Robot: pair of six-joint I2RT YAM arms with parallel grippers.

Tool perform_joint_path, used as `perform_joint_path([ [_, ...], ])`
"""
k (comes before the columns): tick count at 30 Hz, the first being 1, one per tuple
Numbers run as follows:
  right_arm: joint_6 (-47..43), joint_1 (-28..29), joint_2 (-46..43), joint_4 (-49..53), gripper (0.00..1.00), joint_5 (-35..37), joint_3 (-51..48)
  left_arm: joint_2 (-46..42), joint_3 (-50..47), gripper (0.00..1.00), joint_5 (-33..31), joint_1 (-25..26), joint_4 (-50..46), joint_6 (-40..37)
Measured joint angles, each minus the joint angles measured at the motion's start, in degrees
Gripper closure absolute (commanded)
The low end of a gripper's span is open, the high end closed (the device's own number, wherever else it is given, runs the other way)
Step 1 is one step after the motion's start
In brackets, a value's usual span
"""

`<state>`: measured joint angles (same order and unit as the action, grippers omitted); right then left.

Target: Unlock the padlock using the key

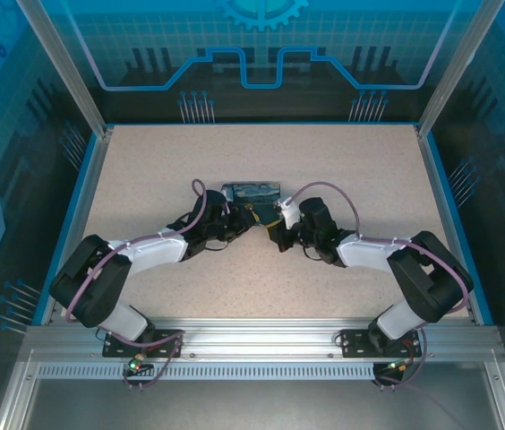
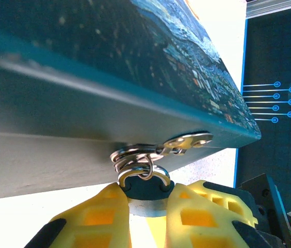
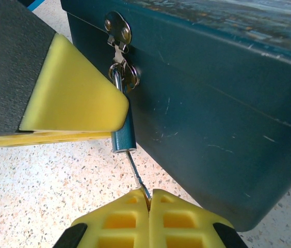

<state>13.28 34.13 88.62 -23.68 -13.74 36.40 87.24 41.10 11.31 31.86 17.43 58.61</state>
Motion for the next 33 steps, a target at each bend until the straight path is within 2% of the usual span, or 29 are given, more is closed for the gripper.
perform_joint_path([
  [12, 0.22, 0.00, -1.31, -0.46, 1.00, 0.02, -0.22, 0.00, 0.00, 0.91, 0.00, 0.04, 0.70, 0.07],
  [33, 0.59, -0.04, 1.81, -6.08, 1.00, -1.18, -0.17, -0.68, -0.07, 0.93, -0.85, -0.09, 0.68, 6.19],
])
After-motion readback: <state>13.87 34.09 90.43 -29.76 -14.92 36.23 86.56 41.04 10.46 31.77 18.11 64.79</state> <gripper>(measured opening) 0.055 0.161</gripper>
